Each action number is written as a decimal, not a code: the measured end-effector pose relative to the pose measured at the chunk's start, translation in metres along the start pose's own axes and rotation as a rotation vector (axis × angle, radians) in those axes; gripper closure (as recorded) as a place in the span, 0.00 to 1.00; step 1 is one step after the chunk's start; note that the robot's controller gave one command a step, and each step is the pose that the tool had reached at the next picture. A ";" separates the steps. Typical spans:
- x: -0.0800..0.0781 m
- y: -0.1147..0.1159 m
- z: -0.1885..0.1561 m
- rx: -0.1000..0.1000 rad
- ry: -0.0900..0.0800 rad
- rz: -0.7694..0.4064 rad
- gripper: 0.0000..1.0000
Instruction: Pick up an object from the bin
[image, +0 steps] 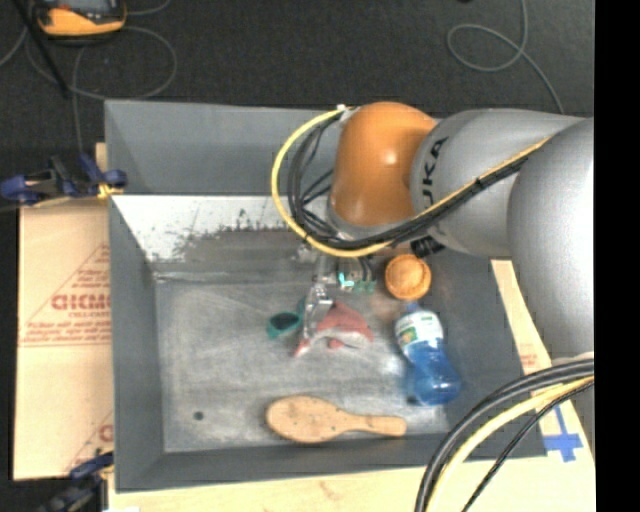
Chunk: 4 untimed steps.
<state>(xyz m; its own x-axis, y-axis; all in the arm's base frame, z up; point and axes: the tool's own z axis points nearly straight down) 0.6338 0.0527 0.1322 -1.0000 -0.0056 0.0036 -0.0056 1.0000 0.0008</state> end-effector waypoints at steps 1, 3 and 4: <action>-0.001 0.000 -0.005 -0.001 -0.006 0.001 0.00; -0.009 -0.015 0.058 -0.002 -0.011 -0.283 0.00; -0.015 -0.007 0.019 0.004 -0.011 -0.449 0.00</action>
Offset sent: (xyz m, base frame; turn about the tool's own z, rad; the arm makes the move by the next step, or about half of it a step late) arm -0.0013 0.0008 -0.0622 -0.2737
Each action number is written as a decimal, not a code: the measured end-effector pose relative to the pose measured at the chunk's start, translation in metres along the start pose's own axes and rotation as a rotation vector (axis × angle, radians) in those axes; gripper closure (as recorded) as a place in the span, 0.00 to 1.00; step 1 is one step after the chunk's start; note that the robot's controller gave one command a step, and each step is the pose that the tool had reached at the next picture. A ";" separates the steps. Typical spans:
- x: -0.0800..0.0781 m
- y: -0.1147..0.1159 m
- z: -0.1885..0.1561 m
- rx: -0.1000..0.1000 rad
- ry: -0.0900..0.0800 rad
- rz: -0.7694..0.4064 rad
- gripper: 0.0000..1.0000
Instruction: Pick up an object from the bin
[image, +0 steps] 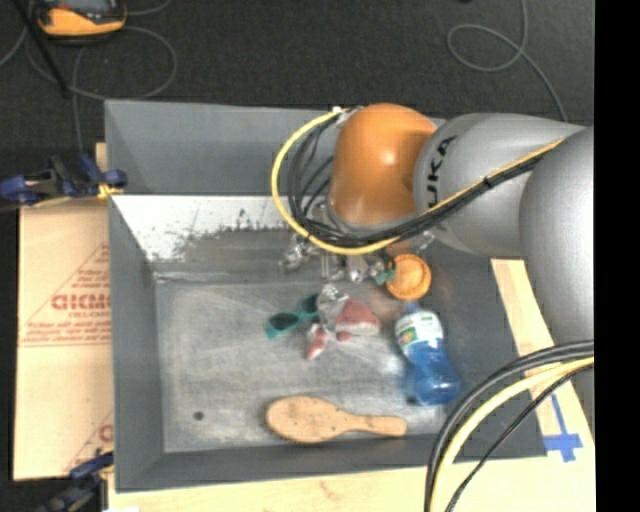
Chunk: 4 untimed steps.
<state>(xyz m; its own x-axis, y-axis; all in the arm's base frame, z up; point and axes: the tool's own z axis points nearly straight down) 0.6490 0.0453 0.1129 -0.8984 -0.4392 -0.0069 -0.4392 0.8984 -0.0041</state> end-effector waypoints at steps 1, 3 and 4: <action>0.008 -0.005 0.038 -0.005 0.001 0.169 0.00; -0.010 0.006 0.038 0.001 0.001 -0.196 1.00; -0.010 0.006 0.036 0.000 0.000 -0.194 1.00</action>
Offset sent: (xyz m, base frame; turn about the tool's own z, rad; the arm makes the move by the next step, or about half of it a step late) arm 0.0029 0.0122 -0.0429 -0.1994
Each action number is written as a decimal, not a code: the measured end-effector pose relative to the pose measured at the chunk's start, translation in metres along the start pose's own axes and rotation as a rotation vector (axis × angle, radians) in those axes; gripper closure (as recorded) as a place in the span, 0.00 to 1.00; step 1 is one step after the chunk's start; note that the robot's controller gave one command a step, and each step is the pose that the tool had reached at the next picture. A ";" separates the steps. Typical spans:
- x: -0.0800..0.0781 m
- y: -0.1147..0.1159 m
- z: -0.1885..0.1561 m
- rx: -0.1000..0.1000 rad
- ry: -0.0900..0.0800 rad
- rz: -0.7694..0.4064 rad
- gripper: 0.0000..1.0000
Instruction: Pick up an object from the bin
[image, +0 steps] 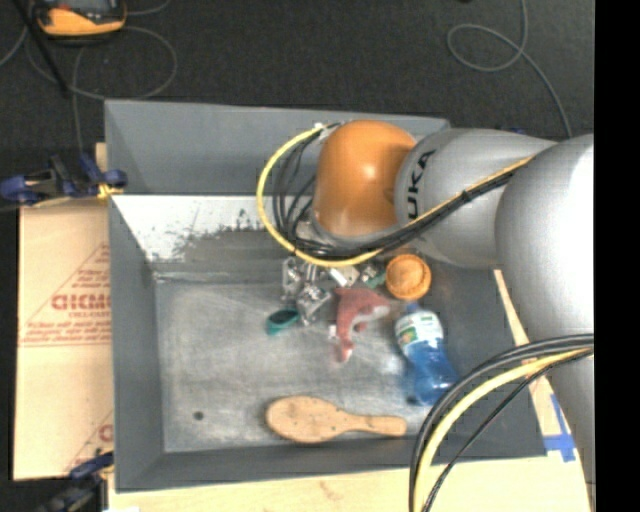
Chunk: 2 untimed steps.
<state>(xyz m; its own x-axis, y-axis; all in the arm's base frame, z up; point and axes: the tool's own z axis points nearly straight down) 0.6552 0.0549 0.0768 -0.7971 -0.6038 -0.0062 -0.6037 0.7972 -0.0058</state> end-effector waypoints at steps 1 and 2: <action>0.000 0.000 -0.002 -0.001 0.000 0.001 1.00; -0.001 -0.001 -0.008 -0.003 -0.003 0.006 1.00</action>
Offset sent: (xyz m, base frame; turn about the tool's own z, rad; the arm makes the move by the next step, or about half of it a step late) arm -0.0002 0.0001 0.0070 0.0000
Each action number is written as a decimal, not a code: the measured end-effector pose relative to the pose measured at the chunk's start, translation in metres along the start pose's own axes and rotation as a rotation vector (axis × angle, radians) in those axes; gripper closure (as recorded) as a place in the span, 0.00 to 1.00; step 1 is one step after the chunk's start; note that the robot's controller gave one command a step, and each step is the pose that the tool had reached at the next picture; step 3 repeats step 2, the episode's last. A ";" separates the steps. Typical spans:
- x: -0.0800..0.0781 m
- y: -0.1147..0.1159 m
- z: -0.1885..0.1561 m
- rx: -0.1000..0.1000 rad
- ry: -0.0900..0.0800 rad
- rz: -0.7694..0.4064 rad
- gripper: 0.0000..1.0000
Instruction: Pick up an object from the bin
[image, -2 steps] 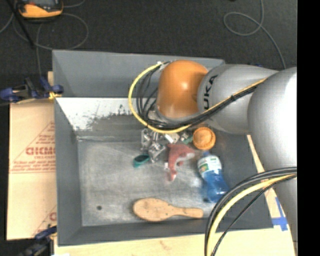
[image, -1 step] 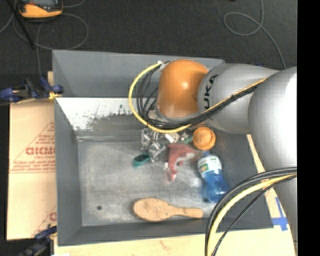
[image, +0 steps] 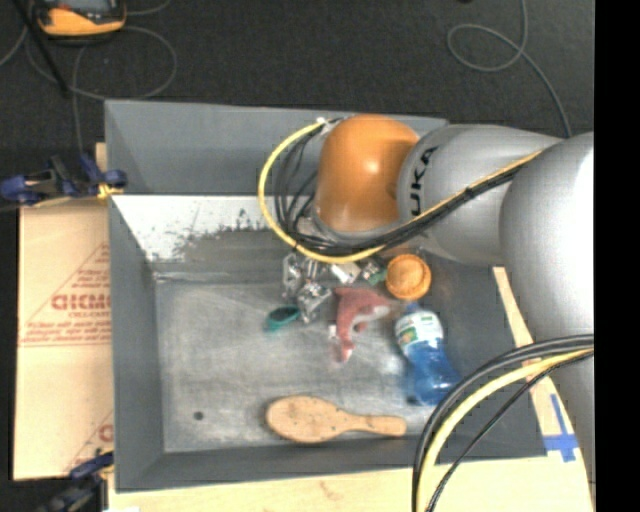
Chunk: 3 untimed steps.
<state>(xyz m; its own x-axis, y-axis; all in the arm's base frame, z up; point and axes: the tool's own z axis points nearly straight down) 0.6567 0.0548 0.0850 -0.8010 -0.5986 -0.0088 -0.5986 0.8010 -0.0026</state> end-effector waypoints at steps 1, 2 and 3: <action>-0.001 -0.002 -0.064 0.004 0.001 0.003 1.00; -0.002 -0.002 -0.076 0.002 0.001 0.006 1.00; -0.002 -0.002 -0.076 0.002 0.001 0.006 1.00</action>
Offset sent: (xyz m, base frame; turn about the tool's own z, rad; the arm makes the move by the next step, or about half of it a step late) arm -0.0001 0.0001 0.0745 0.0000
